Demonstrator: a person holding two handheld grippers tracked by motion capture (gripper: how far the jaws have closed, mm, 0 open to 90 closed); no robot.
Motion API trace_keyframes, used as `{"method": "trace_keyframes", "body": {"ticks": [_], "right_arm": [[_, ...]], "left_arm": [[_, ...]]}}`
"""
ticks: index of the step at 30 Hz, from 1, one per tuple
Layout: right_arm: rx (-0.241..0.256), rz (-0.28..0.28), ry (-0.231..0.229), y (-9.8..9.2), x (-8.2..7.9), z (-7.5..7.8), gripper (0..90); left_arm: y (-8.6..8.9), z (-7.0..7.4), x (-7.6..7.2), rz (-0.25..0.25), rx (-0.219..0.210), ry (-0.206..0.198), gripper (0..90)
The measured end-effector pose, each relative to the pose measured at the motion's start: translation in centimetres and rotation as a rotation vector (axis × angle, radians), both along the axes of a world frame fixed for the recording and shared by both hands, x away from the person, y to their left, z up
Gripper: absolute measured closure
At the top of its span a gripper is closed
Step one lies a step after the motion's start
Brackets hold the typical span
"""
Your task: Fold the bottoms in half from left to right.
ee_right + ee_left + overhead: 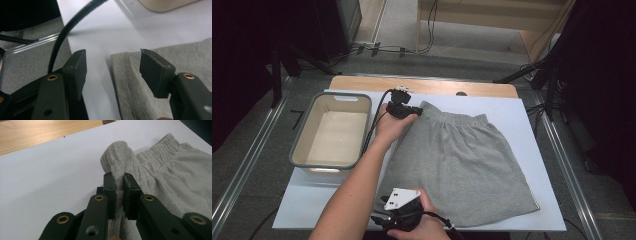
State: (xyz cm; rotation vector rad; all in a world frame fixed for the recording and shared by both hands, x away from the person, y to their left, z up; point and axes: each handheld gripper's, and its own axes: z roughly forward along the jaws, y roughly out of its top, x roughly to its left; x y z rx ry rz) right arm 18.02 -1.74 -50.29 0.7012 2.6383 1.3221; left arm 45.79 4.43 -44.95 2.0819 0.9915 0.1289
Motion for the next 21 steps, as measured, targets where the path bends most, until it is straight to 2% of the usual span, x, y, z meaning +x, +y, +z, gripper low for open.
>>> {"method": "trace_keyframes", "body": {"ticks": [2,6,8,11,16,19,21], "right_arm": [[-0.008,-0.013,0.014,0.2,0.1,-0.3,38.8],[-0.035,-0.024,0.007,0.8,0.3,-0.5,39.6],[-0.064,-0.030,-0.018,1.2,0.5,-0.7,39.8],[-0.085,-0.037,-0.014,1.8,0.5,-1.0,40.7],[-0.132,-0.054,-0.066,2.3,0.2,-1.2,44.2],[-0.133,-0.053,-0.068,2.2,0.1,-1.2,53.8],[-0.131,-0.051,-0.060,1.9,0.1,-1.2,65.7]], "left_arm": [[0.0,0.0,0.0,0.000,-0.001,-0.001,82.6],[0.0,0.0,0.0,-0.002,0.003,-0.002,82.6],[0.0,0.0,0.0,-0.002,0.003,-0.002,82.5],[0.0,0.0,0.0,-0.004,0.005,-0.001,82.5],[0.2,-0.1,0.0,-0.004,0.011,0.003,82.6],[0.2,-0.1,-0.1,-0.001,0.012,0.003,82.5],[0.2,0.0,-0.1,-0.003,0.014,0.003,82.5]]}}
